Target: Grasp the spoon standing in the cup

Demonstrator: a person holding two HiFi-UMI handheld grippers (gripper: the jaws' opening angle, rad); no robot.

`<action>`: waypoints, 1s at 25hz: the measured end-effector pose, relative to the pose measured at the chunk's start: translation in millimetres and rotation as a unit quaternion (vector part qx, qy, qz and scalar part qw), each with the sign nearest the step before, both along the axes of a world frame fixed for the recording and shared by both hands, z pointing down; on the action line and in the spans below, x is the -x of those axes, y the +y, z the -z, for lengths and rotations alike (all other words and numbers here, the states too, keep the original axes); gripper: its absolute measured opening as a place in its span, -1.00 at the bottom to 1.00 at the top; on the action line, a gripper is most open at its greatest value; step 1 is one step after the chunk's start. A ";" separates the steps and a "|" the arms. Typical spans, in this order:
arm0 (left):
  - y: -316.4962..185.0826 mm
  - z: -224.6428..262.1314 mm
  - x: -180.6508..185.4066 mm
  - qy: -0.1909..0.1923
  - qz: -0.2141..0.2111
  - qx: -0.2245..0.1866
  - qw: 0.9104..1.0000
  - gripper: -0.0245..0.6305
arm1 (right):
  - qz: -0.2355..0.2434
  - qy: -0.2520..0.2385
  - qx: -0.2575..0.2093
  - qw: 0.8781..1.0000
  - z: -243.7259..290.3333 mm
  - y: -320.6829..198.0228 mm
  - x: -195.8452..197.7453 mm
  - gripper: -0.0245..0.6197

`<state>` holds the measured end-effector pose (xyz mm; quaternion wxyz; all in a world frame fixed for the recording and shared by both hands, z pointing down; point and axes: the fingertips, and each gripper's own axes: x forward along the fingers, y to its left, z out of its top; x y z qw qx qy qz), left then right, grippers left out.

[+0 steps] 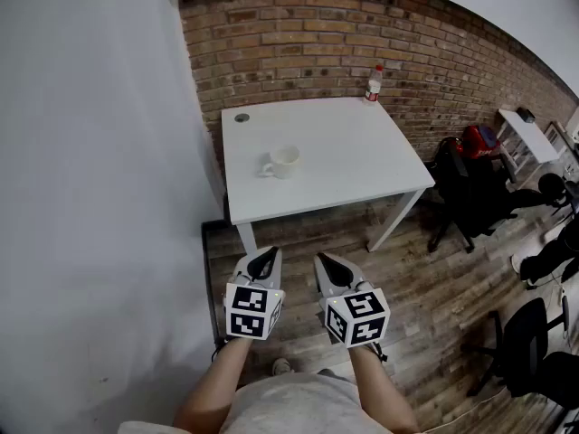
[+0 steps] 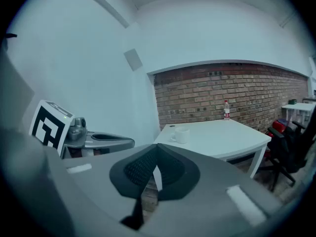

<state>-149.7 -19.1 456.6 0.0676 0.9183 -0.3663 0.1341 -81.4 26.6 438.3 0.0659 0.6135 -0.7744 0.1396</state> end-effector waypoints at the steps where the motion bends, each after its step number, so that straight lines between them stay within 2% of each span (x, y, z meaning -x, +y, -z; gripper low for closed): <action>1: -0.2 -0.5 0.3 0.001 -0.001 0.000 1.000 -0.92 | 0.000 -0.002 0.001 1.000 -1.0 -0.2 0.9 -0.90; 13: -20.0 -2.1 2.7 0.005 -0.011 0.005 1.000 -0.92 | -0.006 0.003 0.005 1.000 -5.2 -20.2 6.6 -0.90; 19: -36.6 -8.3 -9.4 0.000 -0.014 0.004 1.000 -0.92 | -0.010 -0.005 0.002 1.000 -12.2 -36.7 -6.3 -0.90; 25: -69.4 -15.5 -38.1 -0.010 -0.011 0.004 1.000 -0.92 | -0.007 -0.011 0.001 1.000 -20.3 -70.7 -36.3 -0.90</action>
